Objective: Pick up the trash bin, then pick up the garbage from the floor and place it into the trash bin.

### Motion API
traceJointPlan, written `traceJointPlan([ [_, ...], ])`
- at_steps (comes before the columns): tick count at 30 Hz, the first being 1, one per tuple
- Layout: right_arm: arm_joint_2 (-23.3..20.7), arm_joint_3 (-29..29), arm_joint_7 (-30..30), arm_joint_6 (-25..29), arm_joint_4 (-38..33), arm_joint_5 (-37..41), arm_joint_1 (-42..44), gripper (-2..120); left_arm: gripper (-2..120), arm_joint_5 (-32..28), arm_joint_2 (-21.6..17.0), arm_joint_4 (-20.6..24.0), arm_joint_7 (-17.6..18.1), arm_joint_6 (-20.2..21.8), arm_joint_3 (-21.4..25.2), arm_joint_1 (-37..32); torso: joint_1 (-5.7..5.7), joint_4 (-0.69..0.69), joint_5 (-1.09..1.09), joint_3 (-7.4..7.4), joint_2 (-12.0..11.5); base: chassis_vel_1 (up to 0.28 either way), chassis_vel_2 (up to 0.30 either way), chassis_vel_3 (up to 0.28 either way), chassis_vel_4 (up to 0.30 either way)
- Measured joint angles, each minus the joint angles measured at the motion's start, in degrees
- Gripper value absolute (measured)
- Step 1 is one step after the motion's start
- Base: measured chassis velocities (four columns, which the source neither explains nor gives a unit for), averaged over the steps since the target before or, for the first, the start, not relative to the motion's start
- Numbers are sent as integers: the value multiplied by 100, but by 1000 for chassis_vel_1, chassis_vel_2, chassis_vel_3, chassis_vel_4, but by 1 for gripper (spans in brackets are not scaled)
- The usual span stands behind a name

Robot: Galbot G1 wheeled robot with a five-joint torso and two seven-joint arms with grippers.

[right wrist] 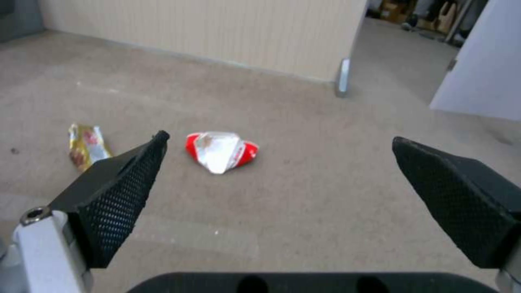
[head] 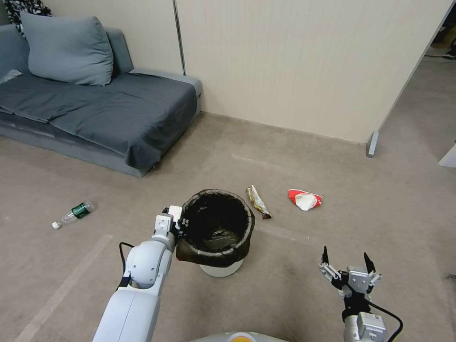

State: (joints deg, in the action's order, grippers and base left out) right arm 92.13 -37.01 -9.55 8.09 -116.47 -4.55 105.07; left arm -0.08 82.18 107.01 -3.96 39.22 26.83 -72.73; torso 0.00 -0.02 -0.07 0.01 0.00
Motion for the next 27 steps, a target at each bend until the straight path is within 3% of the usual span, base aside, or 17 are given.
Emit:
traceJointPlan([
  [20, 0, -68, -56, -347, -702, 112, 109, 100, 4, -997, -373, 1838, 206, -400, 407, -612, 0, 3, 7, -1, 0, 0, 0, 0, 0],
  [27, 0, -109, 80, -324, -788, 66, 178, 100, 4, -1150, -408, 2217, 199, -495, 678, -934, 0, 2, 8, -1, 0, 0, 0, 0, 0],
])
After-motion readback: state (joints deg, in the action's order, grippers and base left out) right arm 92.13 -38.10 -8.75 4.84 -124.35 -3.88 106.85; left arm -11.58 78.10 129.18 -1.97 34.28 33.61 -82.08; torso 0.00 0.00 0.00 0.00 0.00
